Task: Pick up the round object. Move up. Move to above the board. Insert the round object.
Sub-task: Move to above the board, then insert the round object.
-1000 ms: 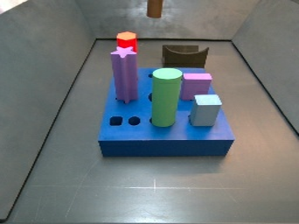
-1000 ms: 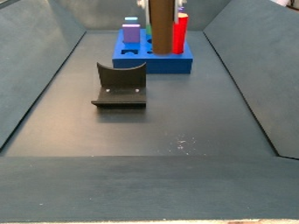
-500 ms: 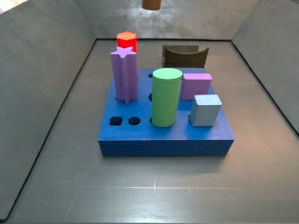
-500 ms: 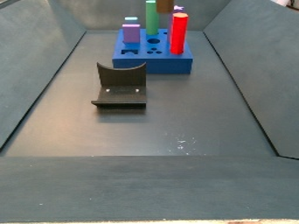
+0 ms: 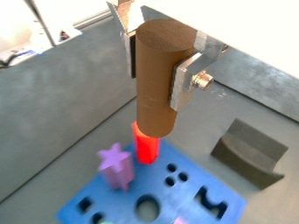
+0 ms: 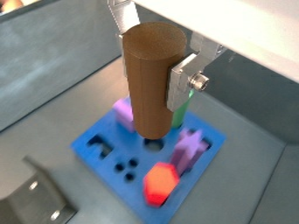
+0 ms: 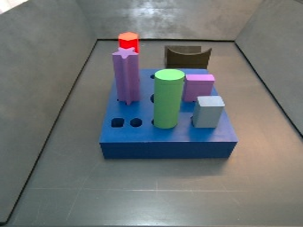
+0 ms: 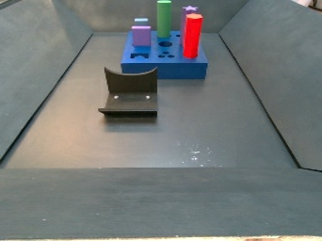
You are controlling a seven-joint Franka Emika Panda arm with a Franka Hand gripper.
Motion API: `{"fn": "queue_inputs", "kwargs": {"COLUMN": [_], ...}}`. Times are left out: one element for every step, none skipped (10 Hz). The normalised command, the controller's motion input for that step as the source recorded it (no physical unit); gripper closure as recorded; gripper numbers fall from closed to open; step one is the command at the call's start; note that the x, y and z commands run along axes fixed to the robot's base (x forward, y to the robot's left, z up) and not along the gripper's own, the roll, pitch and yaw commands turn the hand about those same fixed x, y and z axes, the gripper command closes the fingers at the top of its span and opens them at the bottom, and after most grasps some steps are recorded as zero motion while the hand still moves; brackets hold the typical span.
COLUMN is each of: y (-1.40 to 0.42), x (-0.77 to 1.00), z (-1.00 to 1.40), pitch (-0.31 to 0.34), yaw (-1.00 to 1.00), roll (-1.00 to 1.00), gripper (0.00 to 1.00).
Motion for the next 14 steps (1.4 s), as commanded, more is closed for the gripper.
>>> {"fn": "queue_inputs", "kwargs": {"y": [-0.73,-0.47,-0.24,0.00,0.00,0.00,0.00,0.00,0.00,0.00,0.00,0.00,0.00,0.00], "x": [-0.05,-0.02,0.00,0.87,0.61,0.17,0.01,0.41,0.57,0.66,0.64,0.37,0.07,0.00], "z": [0.37,0.24,0.12,-0.59,-0.39,0.00,-0.05,-0.46,-0.74,-0.94,-1.00,-1.00,-1.00,-0.94], "pitch": [0.094,0.100,0.112,-0.066,0.000,0.180,0.000,0.000,0.000,0.000,0.000,0.000,0.000,0.000], "yaw": [0.00,0.01,0.01,-0.15,-0.08,-0.07,0.00,0.00,0.00,0.00,0.00,0.00,0.00,-0.02], "roll": [0.00,-0.01,-0.01,0.00,0.00,0.05,0.00,0.00,0.00,0.00,0.03,0.16,0.26,0.42], "gripper": [1.00,1.00,1.00,1.00,1.00,1.00,1.00,1.00,1.00,1.00,1.00,1.00,1.00,1.00]}}
